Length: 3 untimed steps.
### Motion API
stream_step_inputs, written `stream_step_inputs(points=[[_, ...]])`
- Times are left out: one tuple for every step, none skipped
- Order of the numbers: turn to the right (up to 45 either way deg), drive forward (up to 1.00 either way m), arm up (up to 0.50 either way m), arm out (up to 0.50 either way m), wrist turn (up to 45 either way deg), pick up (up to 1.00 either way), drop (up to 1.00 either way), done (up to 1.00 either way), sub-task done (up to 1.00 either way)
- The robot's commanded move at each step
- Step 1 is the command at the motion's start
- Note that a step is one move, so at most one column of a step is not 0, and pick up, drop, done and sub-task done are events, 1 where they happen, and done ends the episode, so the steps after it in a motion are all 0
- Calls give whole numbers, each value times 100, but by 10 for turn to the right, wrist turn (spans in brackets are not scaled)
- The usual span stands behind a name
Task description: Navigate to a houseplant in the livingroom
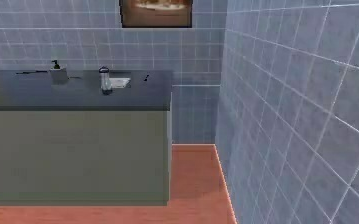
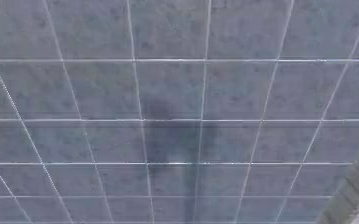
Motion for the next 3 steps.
stream_step_inputs(points=[[-450, 0, 0, 0, 0, 0, 0, 0, 0], [-450, 0, 0, 0, 0, 0, 0, 0, 0], [0, 5, 0, 0, 0, 0, 0, 0, 0]])
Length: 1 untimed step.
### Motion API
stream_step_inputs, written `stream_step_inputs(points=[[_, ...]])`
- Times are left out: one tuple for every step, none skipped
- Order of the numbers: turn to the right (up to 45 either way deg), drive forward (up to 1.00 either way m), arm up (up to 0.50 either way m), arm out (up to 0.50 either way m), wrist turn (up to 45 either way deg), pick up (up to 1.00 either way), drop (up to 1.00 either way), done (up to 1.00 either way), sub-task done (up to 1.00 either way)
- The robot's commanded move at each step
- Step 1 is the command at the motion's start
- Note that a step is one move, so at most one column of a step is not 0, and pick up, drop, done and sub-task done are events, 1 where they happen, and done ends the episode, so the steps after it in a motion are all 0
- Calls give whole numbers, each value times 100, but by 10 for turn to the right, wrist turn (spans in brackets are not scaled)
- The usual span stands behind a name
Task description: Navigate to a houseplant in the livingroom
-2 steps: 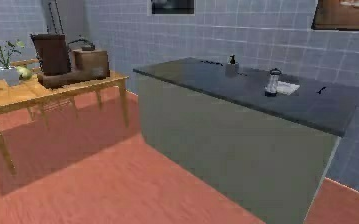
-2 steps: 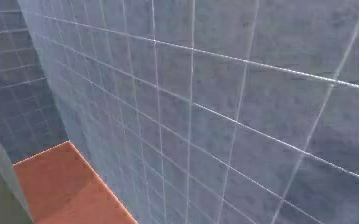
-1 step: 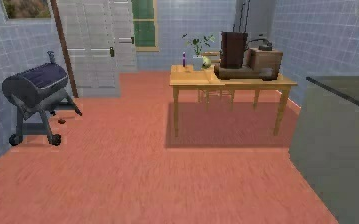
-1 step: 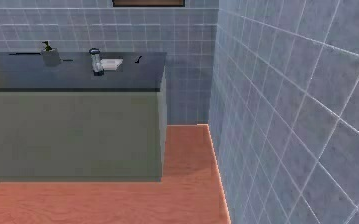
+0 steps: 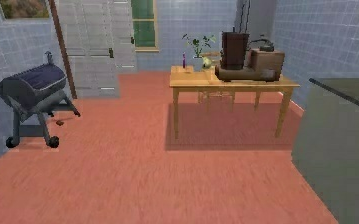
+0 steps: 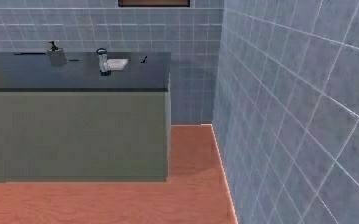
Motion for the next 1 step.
stream_step_inputs(points=[[-120, 0, 0, 0, 0, 0, 0, 0, 0]])
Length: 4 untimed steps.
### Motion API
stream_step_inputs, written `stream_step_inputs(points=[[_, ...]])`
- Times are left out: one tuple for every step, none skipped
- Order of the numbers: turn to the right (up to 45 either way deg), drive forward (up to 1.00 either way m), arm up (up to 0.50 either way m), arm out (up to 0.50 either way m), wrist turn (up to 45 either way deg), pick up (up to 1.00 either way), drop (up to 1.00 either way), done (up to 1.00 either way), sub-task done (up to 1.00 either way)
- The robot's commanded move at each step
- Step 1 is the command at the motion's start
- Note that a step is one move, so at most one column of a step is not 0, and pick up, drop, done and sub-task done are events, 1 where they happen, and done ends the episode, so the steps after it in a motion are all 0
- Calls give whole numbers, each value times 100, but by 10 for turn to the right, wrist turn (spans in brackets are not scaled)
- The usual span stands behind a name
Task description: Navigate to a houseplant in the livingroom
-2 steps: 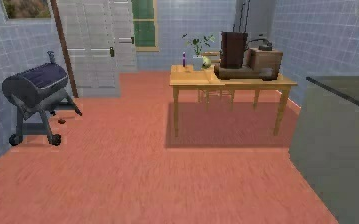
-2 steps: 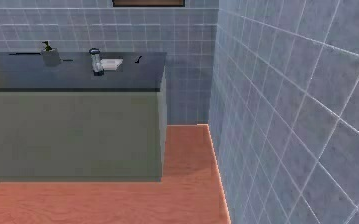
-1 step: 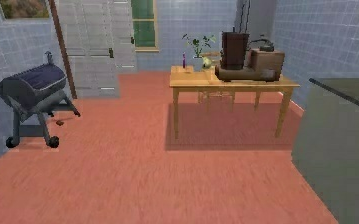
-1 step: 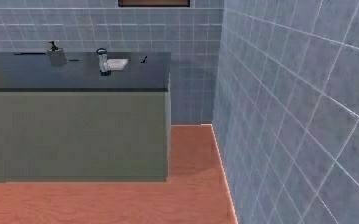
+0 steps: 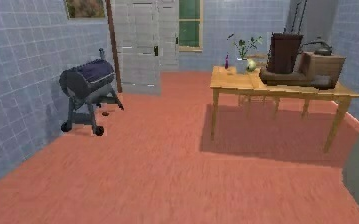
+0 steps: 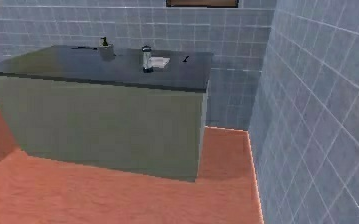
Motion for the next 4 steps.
stream_step_inputs(points=[[0, 100, 0, 0, 0, 0, 0, 0, 0], [-30, 0, 0, 0, 0, 0, 0, 0, 0], [0, 100, 0, 0, 0, 0, 0, 0, 0], [-240, 0, 0, 0, 0, 0, 0, 0, 0]])
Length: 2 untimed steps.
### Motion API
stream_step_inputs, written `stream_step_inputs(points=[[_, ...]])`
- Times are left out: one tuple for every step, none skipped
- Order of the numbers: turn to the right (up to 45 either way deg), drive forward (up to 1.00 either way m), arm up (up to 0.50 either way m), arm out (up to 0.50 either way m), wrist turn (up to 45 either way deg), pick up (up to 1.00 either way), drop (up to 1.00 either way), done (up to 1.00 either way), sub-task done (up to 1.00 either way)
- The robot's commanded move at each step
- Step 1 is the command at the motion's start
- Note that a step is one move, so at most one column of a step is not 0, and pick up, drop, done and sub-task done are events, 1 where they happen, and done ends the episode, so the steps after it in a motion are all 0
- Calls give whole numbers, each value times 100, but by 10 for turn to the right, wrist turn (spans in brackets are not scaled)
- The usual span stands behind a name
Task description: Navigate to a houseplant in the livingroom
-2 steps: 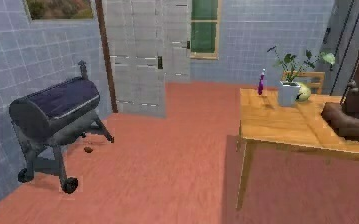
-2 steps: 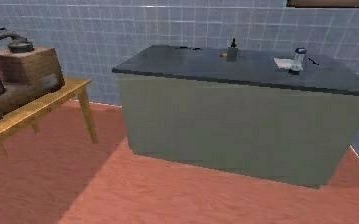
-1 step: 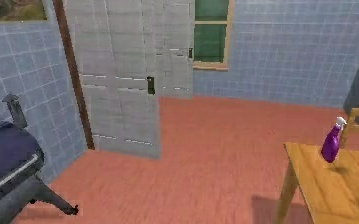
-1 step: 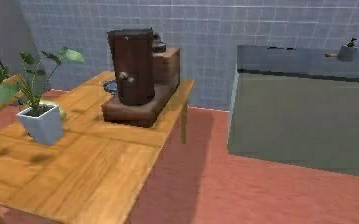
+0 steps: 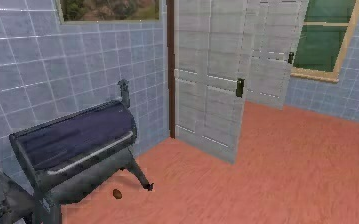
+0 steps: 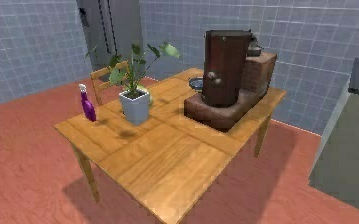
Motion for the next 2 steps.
stream_step_inputs(points=[[0, 10, 0, 0, 0, 0, 0, 0, 0], [360, 0, 0, 0, 0, 0, 0, 0, 0]])
